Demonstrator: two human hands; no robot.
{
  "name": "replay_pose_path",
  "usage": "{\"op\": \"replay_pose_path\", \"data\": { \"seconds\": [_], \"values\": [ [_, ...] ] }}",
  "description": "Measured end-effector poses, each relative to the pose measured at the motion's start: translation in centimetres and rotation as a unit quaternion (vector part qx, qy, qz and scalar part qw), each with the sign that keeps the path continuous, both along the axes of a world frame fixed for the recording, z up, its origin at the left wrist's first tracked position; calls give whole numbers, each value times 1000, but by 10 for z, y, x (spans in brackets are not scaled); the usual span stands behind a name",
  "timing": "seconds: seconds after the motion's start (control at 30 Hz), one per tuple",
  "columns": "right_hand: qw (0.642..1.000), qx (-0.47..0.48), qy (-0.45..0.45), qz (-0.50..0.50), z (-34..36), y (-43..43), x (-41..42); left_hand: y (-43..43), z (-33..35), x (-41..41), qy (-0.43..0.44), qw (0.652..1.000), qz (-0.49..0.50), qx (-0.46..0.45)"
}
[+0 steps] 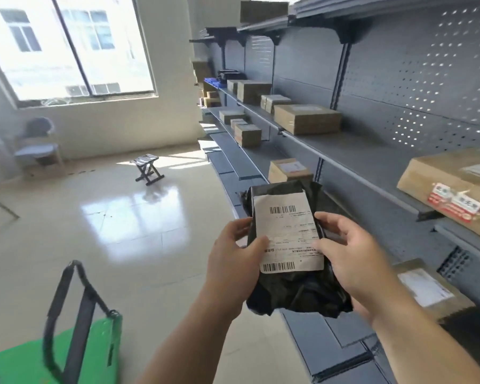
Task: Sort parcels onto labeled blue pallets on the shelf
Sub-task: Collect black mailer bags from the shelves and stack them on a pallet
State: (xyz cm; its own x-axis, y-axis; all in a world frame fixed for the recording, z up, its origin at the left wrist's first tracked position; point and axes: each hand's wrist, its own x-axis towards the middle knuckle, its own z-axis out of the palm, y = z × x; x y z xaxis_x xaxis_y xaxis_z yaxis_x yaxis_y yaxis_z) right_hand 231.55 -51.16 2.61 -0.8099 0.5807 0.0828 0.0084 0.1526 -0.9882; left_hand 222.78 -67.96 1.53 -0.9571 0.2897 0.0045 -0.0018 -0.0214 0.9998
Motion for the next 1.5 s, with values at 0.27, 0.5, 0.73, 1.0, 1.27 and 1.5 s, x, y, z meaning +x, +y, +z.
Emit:
{"op": "replay_pose_path", "data": {
  "seconds": [0.27, 0.5, 0.73, 1.0, 1.27, 1.5],
  "values": [
    [991, -62, -41, 110, -17, -83, -124, -98, -15, -82, -17, 993, 117, -29],
    [980, -82, -63, 167, -33, -107, -228, -121, -36, -166, -27, 981, 189, -27],
    [973, -88, -67, 203, -29, -77, -354, -87, -32, -280, -35, 974, 223, -17],
    [968, -75, -65, 232, -16, -32, -500, -42, -22, -414, -34, 965, 259, -7],
    [964, -72, -77, 242, -23, -30, -635, -41, -32, -546, -48, 962, 267, 26],
    [970, -50, -84, 224, -21, -56, -785, -65, -41, -704, -54, 965, 251, 46]
  ]
}}
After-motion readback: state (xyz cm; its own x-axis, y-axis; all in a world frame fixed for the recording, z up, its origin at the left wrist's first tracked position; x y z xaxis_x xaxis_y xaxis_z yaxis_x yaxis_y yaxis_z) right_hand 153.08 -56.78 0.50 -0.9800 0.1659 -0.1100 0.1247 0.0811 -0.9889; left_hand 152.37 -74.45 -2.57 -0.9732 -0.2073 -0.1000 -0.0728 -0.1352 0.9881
